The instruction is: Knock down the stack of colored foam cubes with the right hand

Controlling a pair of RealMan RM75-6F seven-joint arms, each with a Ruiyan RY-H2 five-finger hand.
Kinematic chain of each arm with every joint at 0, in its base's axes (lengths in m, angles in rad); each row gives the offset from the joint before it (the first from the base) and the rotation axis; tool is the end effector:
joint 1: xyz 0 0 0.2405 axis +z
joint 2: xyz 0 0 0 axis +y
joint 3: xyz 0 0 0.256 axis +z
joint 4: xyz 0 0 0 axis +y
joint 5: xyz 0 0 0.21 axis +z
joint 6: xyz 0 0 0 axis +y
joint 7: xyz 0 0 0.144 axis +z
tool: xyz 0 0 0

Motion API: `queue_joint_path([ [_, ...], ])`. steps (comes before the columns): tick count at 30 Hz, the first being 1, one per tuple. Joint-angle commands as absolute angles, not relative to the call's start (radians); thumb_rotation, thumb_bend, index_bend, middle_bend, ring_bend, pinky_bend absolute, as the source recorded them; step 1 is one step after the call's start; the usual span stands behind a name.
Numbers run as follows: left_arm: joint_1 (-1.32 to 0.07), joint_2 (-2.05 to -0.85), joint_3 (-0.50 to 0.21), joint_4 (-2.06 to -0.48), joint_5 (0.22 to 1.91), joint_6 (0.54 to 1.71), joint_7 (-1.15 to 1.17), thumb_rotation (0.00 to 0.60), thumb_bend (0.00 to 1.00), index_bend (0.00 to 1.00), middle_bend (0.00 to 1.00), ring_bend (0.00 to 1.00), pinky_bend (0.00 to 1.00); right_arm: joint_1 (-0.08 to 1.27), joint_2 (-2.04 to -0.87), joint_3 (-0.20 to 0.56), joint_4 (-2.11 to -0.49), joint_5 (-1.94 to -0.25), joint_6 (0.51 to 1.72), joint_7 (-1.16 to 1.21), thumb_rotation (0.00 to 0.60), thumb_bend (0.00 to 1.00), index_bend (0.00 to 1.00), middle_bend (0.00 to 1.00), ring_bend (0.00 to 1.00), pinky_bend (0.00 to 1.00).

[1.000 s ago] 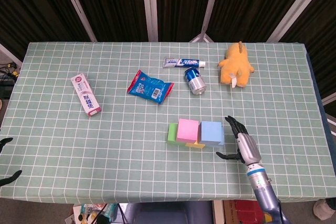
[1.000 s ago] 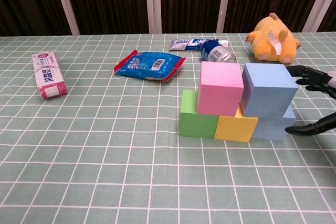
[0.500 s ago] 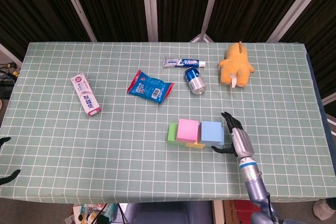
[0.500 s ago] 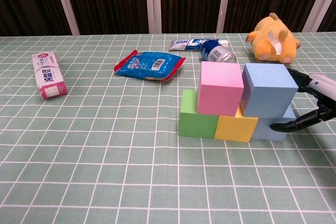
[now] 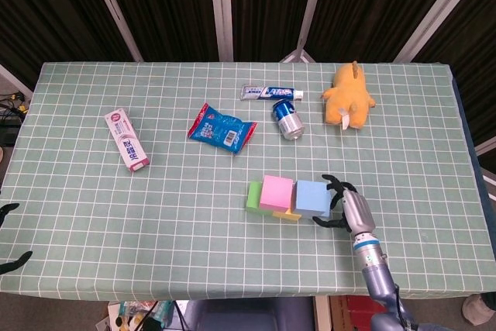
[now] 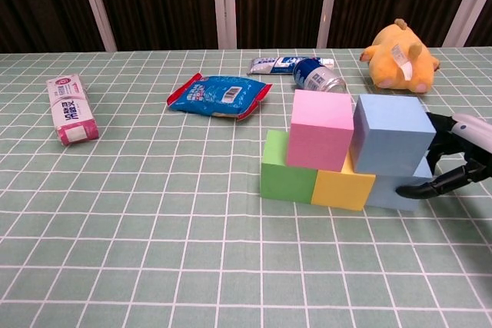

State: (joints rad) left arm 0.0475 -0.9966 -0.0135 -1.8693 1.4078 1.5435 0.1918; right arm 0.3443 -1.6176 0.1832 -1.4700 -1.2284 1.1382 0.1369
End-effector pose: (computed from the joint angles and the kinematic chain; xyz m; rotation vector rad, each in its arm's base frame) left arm -0.3012 0.1307 0.1817 -1.2561 -0.9681 -0.7134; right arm -0.2397 -0.2658 -0.0123 1.2916 -1.5117 1.1757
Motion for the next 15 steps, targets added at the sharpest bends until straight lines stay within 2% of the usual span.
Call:
queue_joint_path([
  [1,0.047,-0.996,-0.014,-1.869,1.407,1.543,0.190,0.600,0.13,0.21,0.00,0.00,0.00,0.342,-1.629,0.190,-1.474,-1.224,1.157,0.123,0.600,0.13,0.23,0.44,0.68,0.25],
  [9,0.048,-0.990,-0.015,-1.869,1.405,1.544,0.177,0.600,0.13,0.21,0.00,0.00,0.00,0.327,-1.652,0.219,-1.483,-1.211,1.218,0.115,0.600,0.21,0.27,0.47,0.76,0.31],
  [15,0.049,-0.989,-0.013,-1.869,1.408,1.545,0.174,0.600,0.13,0.21,0.00,0.00,0.00,0.319,-1.635,0.236,-1.495,-1.199,1.230,0.123,0.600,0.21,0.27,0.47,0.77,0.32],
])
